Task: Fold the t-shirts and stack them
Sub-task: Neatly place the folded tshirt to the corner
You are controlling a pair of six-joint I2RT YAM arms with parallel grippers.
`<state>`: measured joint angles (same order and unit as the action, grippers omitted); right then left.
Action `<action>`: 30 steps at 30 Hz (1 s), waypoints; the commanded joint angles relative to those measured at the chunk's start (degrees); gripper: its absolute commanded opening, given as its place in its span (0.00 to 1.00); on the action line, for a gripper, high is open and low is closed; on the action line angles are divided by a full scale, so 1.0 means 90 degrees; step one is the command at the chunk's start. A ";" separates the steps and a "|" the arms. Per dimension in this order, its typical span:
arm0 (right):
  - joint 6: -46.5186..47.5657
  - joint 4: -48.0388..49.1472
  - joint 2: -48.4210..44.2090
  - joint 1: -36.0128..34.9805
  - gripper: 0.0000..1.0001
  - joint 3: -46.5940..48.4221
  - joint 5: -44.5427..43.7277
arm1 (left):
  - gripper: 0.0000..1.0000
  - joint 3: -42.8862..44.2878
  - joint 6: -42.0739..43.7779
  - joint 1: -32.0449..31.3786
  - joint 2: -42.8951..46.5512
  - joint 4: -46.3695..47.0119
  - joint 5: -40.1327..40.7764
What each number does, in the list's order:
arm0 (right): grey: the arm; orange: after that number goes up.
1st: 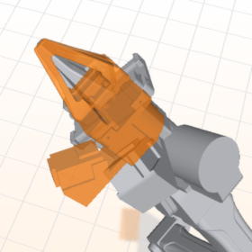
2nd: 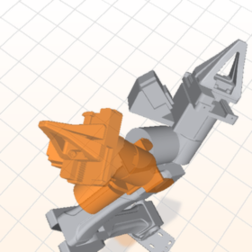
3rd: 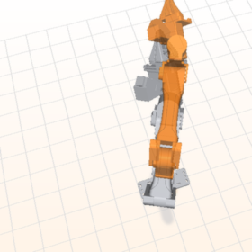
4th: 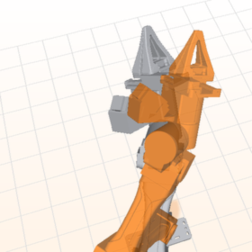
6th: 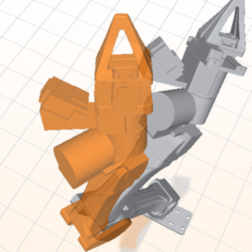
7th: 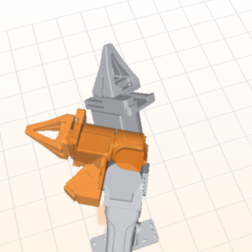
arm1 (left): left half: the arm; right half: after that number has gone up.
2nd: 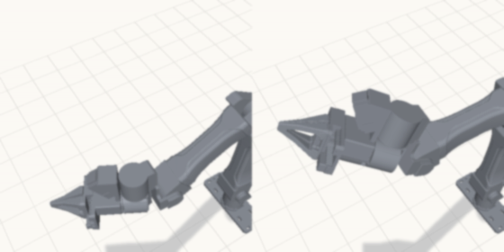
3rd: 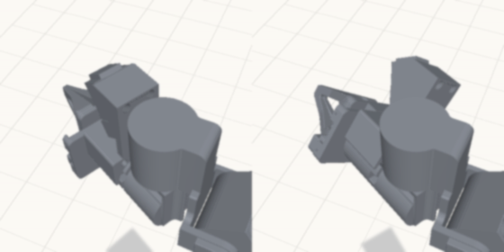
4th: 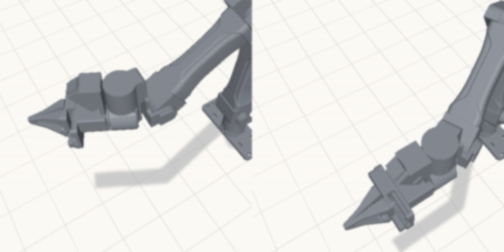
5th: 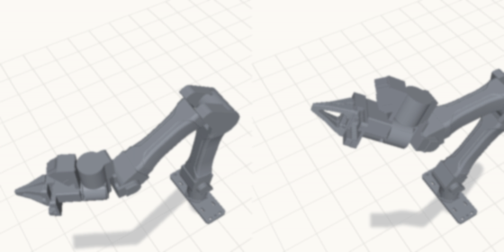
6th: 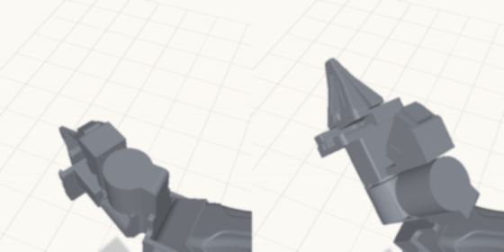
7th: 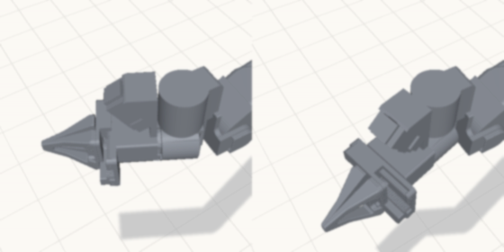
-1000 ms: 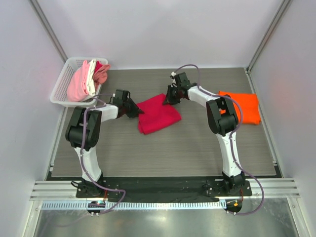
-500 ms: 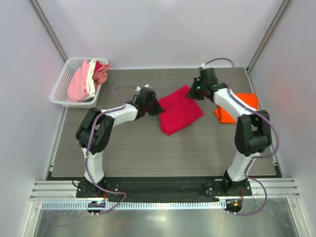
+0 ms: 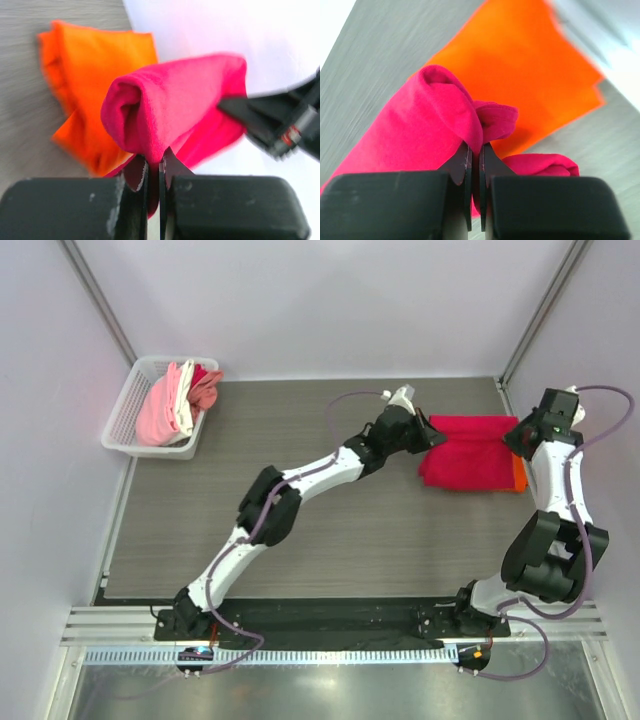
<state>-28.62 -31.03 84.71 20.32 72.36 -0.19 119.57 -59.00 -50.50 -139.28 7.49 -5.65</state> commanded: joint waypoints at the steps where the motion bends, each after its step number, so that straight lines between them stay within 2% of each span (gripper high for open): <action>1: 0.0055 -0.0049 0.0158 0.0252 0.01 0.0192 -0.0174 | 0.00 0.1544 -0.0378 0.0016 -0.1211 0.0028 -0.0056; 3: 0.0016 0.0019 0.0430 0.0340 0.01 0.0251 -0.0262 | 0.00 0.2357 -0.0378 -0.0024 -0.1602 0.0076 0.0216; 5: -0.0003 0.0223 0.0704 0.0535 0.01 0.0387 -0.0253 | 0.00 0.2515 -0.0533 -0.0014 -0.1994 0.0416 0.0470; 7: -0.0062 0.0399 0.1200 0.0759 0.01 0.0689 0.0332 | 0.00 0.2778 -0.0650 0.0044 -0.2325 0.0690 0.0811; 12: -0.0120 0.0381 0.1896 0.0877 0.01 0.1247 0.0313 | 0.00 0.3881 -0.0837 0.0123 -0.2922 0.0692 0.1223; 17: -0.0033 0.0391 0.1596 0.0897 0.01 0.1228 0.0373 | 0.00 0.2790 -0.0915 -0.0091 -0.2211 0.1364 0.1145; 22: 0.0172 0.0108 0.1399 0.0916 0.01 0.1432 -0.0291 | 0.00 0.2915 -0.1051 -0.0268 -0.2092 0.1365 0.1155; 26: 0.0211 -0.0156 0.1526 0.0994 0.01 0.1735 -0.0331 | 0.00 0.3160 -0.1247 -0.0297 -0.2268 0.1424 0.1126; 30: 0.0221 -0.0176 0.1545 0.1014 0.01 0.1794 -0.0263 | 0.00 0.2878 -0.1179 -0.0326 -0.1995 0.1570 0.1135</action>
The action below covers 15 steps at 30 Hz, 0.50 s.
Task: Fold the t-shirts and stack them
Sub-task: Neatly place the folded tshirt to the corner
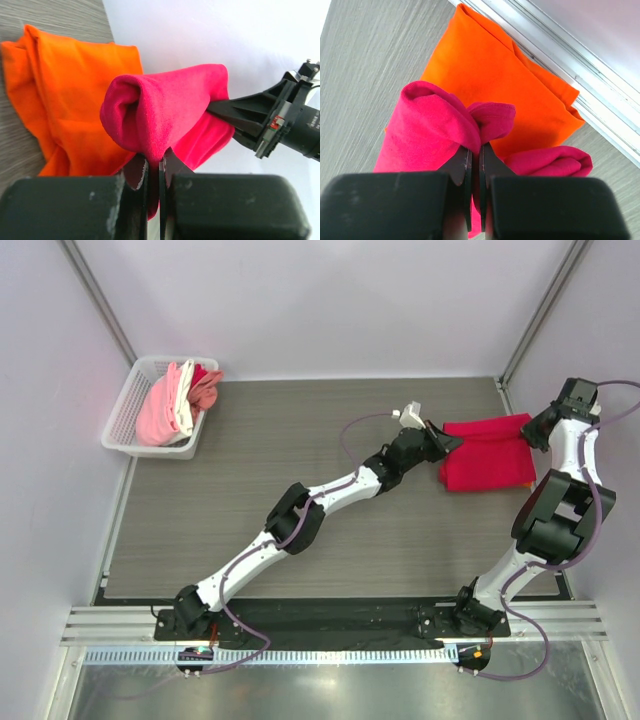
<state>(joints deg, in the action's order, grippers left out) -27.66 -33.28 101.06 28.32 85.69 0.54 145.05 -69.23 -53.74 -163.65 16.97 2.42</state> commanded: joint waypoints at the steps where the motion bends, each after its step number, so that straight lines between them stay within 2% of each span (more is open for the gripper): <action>1: 0.0105 0.0055 -0.0252 0.0125 0.01 0.0390 -0.0314 | 0.00 0.0006 0.0016 -0.0006 0.0819 0.0536 0.0249; 9: 0.0212 -0.0296 -0.0242 0.0174 0.01 0.0889 -0.0460 | 0.00 -0.0258 0.0300 -0.0260 0.1182 0.0741 0.0318; 15: 0.0222 -0.0336 -0.0164 0.0282 0.01 0.1016 -0.0479 | 0.00 0.0054 0.0085 -0.0289 0.0871 0.0634 0.0512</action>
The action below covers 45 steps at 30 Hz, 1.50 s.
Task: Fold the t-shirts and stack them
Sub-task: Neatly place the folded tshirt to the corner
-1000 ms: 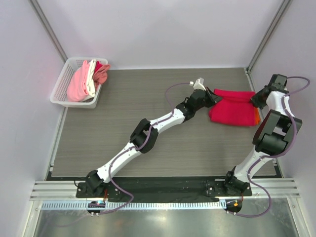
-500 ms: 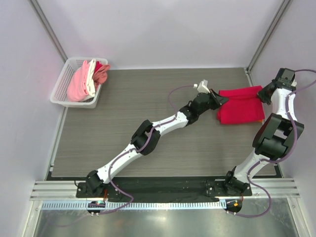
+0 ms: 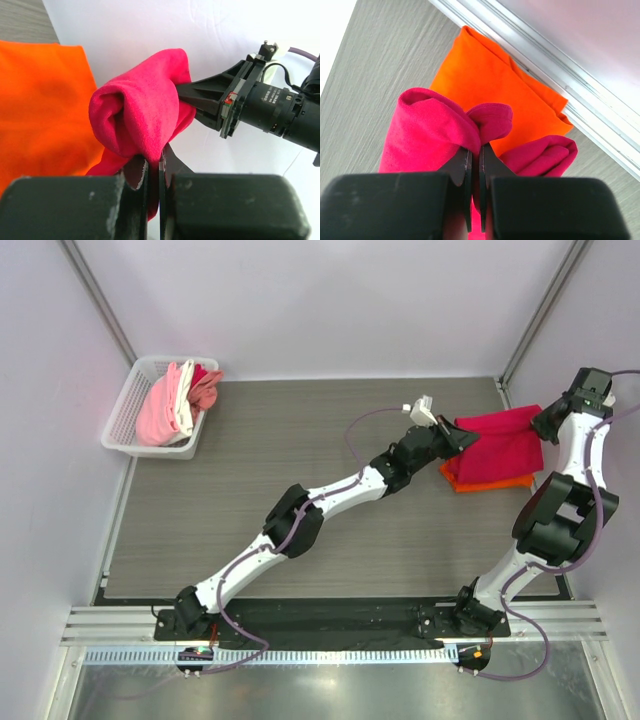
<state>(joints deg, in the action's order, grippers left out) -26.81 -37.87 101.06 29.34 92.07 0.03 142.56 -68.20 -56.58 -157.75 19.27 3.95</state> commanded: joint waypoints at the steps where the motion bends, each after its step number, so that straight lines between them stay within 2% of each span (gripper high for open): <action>1: 0.0127 0.0194 -0.0145 0.0167 0.01 0.0307 -0.0433 | 0.00 0.0457 -0.0039 0.0036 0.0127 0.0301 0.0382; 6: 0.0059 0.0281 0.0284 0.0167 0.01 0.0473 -0.0375 | 0.03 0.0712 -0.0283 0.0085 -0.0294 0.0330 0.0929; 8: 0.0020 0.0516 0.0616 0.0167 0.01 0.0570 -0.0248 | 0.10 0.0839 -0.0293 0.0124 -0.0586 0.0418 0.1406; 11: -0.0019 0.0886 0.1269 0.0167 0.03 0.0921 -0.0161 | 0.79 0.1288 -0.0098 0.0182 -0.1065 0.0359 0.2304; 12: -0.0019 0.0945 0.1475 0.0167 0.25 0.1222 -0.0083 | 0.99 0.1347 -0.0078 0.0231 -0.1143 0.0330 0.2335; 13: -0.0010 0.0926 0.1921 0.0148 0.42 0.1428 0.0257 | 1.00 0.1289 -0.0165 0.0357 -0.1173 0.0436 0.2122; 14: -0.0039 0.0743 0.2119 0.0100 0.57 0.1681 0.0173 | 1.00 0.1163 -0.0185 0.0426 -0.1086 0.0534 0.1985; 16: -0.0020 0.0459 0.2355 0.0031 0.63 0.2035 -0.0245 | 1.00 0.0619 -0.0040 0.0524 -0.0823 0.0642 0.1750; 17: 0.0000 0.0457 0.2336 -0.0037 0.85 0.1958 -0.0402 | 1.00 0.0364 0.0299 0.0525 -0.0377 0.0662 0.1739; 20: 0.0205 0.0545 0.1890 -0.0232 0.87 0.1549 -0.1115 | 1.00 -0.0594 0.1042 0.0524 0.0454 0.0798 0.1671; 25: 0.0702 0.0780 0.0873 -0.0681 0.86 0.0933 -0.1995 | 1.00 -0.1980 0.1631 0.0671 0.1705 0.0750 0.1310; 27: 0.0888 0.0789 0.0394 -0.0983 0.84 0.0620 -0.2200 | 1.00 -0.2927 0.1767 0.0788 0.2399 0.0779 0.1232; 30: 0.0948 0.0712 0.0023 -0.1199 0.75 0.0259 -0.1870 | 1.00 -0.3982 0.2069 0.0934 0.3266 0.0594 0.1232; 31: 0.0909 0.0721 -0.0046 -0.1258 0.65 0.0132 -0.1676 | 1.00 -0.4197 0.2109 0.0983 0.3444 0.0516 0.1241; 33: 0.0685 0.0721 -0.0163 -0.1258 0.57 -0.0258 -0.1138 | 1.00 -0.4755 0.2158 0.1139 0.3931 0.0330 0.1154; 36: 0.0567 0.0838 -0.0290 -0.1297 0.36 -0.0834 -0.0376 | 1.00 -0.5331 0.2168 0.1374 0.4440 0.0164 0.1017; 39: 0.0586 0.1072 -0.0369 -0.1414 0.25 -0.1469 -0.0082 | 1.00 -0.5771 0.2207 0.1589 0.4754 0.0144 0.0881; 40: 0.0596 0.1082 -0.0369 -0.1415 0.23 -0.1616 0.0189 | 1.00 -0.5830 0.2217 0.1637 0.4909 0.0086 0.0832; 45: 0.0615 0.1219 -0.0155 -0.1444 0.20 -0.2446 0.0347 | 1.00 -0.6094 0.2256 0.1872 0.5194 -0.0119 0.0665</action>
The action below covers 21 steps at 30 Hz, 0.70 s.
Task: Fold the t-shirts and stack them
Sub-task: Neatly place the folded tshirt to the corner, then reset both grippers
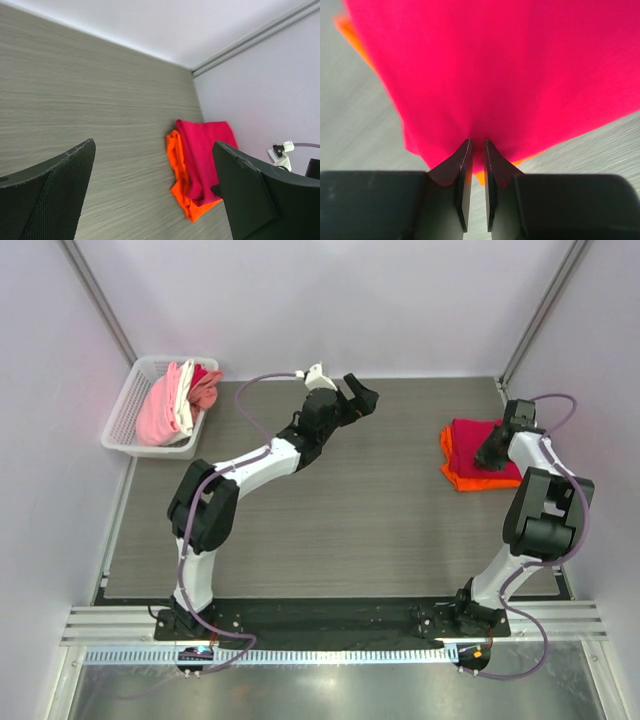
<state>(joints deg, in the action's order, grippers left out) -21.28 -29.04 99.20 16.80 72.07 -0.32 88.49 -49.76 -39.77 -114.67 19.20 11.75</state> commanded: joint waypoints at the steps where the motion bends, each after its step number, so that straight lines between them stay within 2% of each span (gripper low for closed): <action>1: 0.0001 0.0238 0.0130 -0.0079 0.19 -0.0293 0.0396 | 1.00 -0.0163 0.0197 0.0082 0.0485 -0.0151 -0.0279; 4: 0.0001 0.0228 -0.0054 -0.0128 0.16 -0.0537 0.0203 | 0.99 -0.0300 0.0226 0.0170 0.0631 -0.0287 -0.0280; 7: -0.0028 0.0238 -0.0669 -0.0167 0.17 -0.0742 0.0065 | 1.00 -0.0427 0.0421 0.0268 0.0866 -0.0424 -0.0251; 9: -0.0009 0.0219 -0.1167 -0.0167 0.25 -0.0762 -0.0277 | 1.00 -0.0515 0.0655 0.0288 0.1061 -0.0473 -0.0202; 11: -0.0028 0.0219 -0.1489 -0.0187 0.29 -0.0714 -0.0258 | 0.99 -0.0584 0.0840 0.0288 0.1227 -0.0648 -0.0105; 12: -0.0077 0.0219 -0.1771 -0.0216 0.39 -0.0684 -0.0200 | 1.00 -0.0603 0.1073 0.0288 0.1382 -0.0717 0.0002; 16: -0.0252 0.0715 -0.2232 -0.0897 0.44 -0.0596 -0.0053 | 1.00 -0.0818 0.1582 0.0327 0.1890 -0.1156 0.0549; 17: -0.0272 0.1152 -0.2252 -0.1451 0.45 -0.0615 -0.0053 | 1.00 -0.0876 0.1670 0.0385 0.1988 -0.1283 0.0656; 18: -0.0302 0.1417 -0.2243 -0.1707 0.53 -0.0635 -0.0120 | 1.00 -0.1032 0.1720 0.0434 0.2096 -0.1361 0.0745; 21: -0.0360 0.2229 -0.2077 -0.2616 0.61 -0.0664 -0.0267 | 1.00 -0.1393 0.1983 0.0551 0.2506 -0.1499 0.1077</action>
<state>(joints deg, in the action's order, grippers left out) -23.49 -18.22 79.55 -0.78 65.34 -2.04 78.59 -36.80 -36.34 -95.94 8.45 15.99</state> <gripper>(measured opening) 0.595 0.994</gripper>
